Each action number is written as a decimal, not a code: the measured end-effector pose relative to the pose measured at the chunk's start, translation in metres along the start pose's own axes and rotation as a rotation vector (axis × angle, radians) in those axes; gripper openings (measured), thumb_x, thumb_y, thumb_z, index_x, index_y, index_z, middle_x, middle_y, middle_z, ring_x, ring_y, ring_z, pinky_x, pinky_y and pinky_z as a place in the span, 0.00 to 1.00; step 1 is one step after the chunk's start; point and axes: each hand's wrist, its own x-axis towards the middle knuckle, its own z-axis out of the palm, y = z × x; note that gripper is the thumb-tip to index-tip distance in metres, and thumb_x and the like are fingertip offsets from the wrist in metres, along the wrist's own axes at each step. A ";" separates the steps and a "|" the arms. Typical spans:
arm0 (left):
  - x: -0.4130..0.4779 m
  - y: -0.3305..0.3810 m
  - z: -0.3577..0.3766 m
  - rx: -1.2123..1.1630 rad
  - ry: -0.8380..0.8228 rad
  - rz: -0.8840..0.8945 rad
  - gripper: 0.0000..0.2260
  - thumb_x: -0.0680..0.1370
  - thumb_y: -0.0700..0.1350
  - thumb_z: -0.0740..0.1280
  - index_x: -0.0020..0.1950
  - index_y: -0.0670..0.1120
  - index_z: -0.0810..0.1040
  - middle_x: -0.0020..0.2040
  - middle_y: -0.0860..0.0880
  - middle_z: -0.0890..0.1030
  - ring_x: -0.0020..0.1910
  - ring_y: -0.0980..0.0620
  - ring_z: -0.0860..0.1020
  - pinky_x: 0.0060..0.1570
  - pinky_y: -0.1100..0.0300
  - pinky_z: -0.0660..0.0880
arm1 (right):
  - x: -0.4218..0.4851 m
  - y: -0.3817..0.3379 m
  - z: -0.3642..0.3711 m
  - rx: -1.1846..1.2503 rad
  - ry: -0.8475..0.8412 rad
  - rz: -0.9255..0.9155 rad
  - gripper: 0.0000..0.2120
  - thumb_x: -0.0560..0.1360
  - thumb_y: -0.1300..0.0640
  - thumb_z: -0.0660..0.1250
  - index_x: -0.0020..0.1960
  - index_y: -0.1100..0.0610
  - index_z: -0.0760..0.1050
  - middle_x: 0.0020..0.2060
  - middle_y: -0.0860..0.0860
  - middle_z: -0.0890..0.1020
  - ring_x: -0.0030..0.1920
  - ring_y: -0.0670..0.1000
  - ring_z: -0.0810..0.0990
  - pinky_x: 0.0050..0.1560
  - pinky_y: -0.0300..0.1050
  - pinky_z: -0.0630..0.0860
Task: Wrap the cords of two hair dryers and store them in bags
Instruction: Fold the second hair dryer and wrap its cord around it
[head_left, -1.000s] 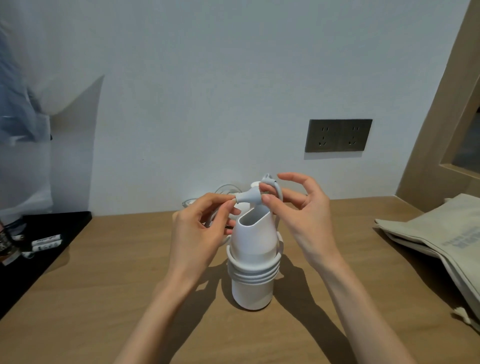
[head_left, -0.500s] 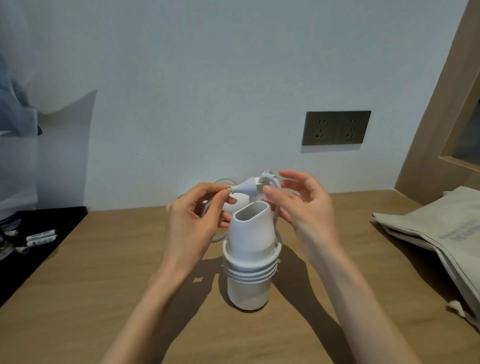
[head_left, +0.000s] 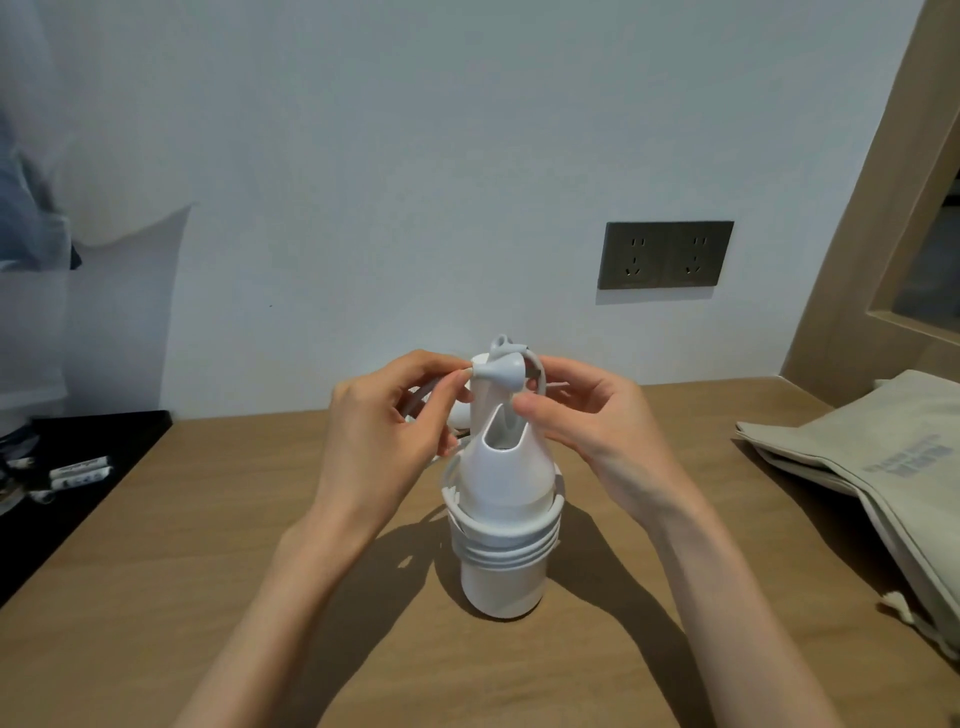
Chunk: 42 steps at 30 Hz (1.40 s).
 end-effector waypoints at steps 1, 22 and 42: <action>-0.001 0.002 0.000 0.041 -0.003 0.043 0.04 0.76 0.37 0.69 0.46 0.44 0.83 0.36 0.56 0.82 0.27 0.60 0.78 0.26 0.66 0.74 | 0.000 0.000 0.001 0.020 0.016 -0.007 0.22 0.65 0.55 0.76 0.58 0.57 0.81 0.51 0.55 0.84 0.54 0.58 0.81 0.57 0.56 0.78; -0.003 -0.001 0.005 0.299 0.017 0.262 0.04 0.74 0.40 0.69 0.47 0.44 0.83 0.35 0.57 0.80 0.30 0.58 0.73 0.30 0.76 0.64 | 0.000 -0.007 -0.006 0.298 0.027 0.203 0.12 0.65 0.59 0.72 0.48 0.55 0.85 0.41 0.51 0.85 0.40 0.47 0.80 0.44 0.39 0.79; 0.000 0.005 0.009 0.800 -0.096 0.577 0.10 0.68 0.31 0.71 0.47 0.40 0.82 0.31 0.46 0.76 0.28 0.45 0.71 0.25 0.61 0.60 | -0.003 -0.009 -0.010 0.141 0.182 0.063 0.10 0.71 0.68 0.71 0.49 0.57 0.84 0.38 0.52 0.85 0.37 0.49 0.77 0.46 0.44 0.79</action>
